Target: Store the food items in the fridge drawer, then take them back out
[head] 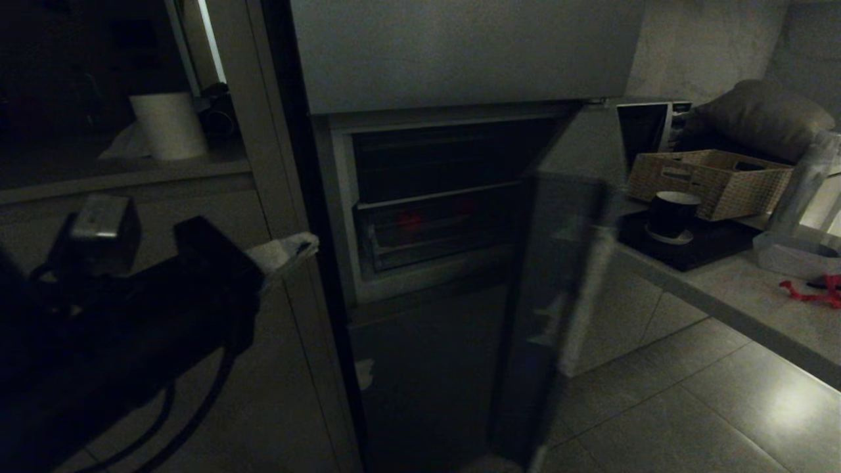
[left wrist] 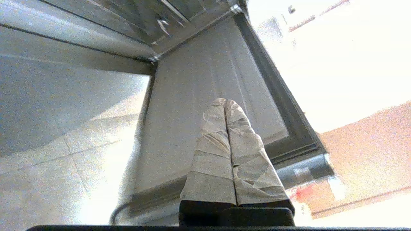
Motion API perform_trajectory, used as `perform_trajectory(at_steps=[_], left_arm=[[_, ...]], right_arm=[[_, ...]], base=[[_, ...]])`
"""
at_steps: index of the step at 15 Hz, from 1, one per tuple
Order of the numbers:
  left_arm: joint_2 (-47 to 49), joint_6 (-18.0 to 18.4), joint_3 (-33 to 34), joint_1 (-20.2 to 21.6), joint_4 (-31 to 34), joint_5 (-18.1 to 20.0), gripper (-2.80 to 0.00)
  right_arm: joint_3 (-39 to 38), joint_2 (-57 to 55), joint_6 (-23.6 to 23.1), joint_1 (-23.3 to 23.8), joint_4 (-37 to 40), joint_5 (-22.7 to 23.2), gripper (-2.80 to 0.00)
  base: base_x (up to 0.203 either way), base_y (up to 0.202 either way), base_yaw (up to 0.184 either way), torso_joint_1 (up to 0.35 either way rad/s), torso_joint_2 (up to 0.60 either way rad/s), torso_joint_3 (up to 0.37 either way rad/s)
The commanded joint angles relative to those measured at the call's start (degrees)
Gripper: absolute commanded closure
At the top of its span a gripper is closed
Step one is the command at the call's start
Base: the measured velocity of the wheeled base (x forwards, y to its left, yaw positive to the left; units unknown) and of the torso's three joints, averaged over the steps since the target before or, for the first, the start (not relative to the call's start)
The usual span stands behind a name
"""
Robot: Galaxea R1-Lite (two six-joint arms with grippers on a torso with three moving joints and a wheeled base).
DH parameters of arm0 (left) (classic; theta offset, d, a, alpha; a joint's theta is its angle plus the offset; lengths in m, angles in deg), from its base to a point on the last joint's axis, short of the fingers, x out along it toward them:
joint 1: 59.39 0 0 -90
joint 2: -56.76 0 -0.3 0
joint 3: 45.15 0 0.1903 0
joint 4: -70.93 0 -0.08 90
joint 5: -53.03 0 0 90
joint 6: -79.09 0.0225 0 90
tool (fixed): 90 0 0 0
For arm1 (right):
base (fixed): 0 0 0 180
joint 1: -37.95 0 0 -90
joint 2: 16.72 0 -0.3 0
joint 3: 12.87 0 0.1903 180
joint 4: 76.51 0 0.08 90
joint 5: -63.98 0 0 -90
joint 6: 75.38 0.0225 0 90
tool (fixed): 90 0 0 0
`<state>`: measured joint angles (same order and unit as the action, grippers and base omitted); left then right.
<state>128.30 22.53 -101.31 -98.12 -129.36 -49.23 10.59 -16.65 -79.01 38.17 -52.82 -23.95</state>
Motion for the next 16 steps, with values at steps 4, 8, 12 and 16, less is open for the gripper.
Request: perform_trajectory(at_steps=[4,8,12,16], left_arm=[[-25.85,17.48,5.41,-0.26,23.55,-3.73,0.00],[-39.46,31.64,7.44,8.59,35.31,-7.57,0.00],[-45.86,45.70,11.72,26.04,36.73,-7.65,0.00],[-54.73,56.32,25.50,30.15,36.92,-3.30,0.00]], right_arm=[[-0.01,-0.07,-0.06,0.04,-0.07,0.04,0.00],[-0.01,0.01,0.01,0.04,0.02,0.04,0.00],[-0.01,0.00,-0.06,0.04,-0.05,0.04,0.00],[-0.01,-0.07,-0.06,0.04,-0.02,0.04,0.00]], base=[[0.000,0.000,0.000,0.000,0.00,0.000],[0.000,0.000,0.000,0.000,0.00,0.000],[0.000,0.000,0.000,0.000,0.00,0.000],[0.000,0.000,0.000,0.000,0.00,0.000]])
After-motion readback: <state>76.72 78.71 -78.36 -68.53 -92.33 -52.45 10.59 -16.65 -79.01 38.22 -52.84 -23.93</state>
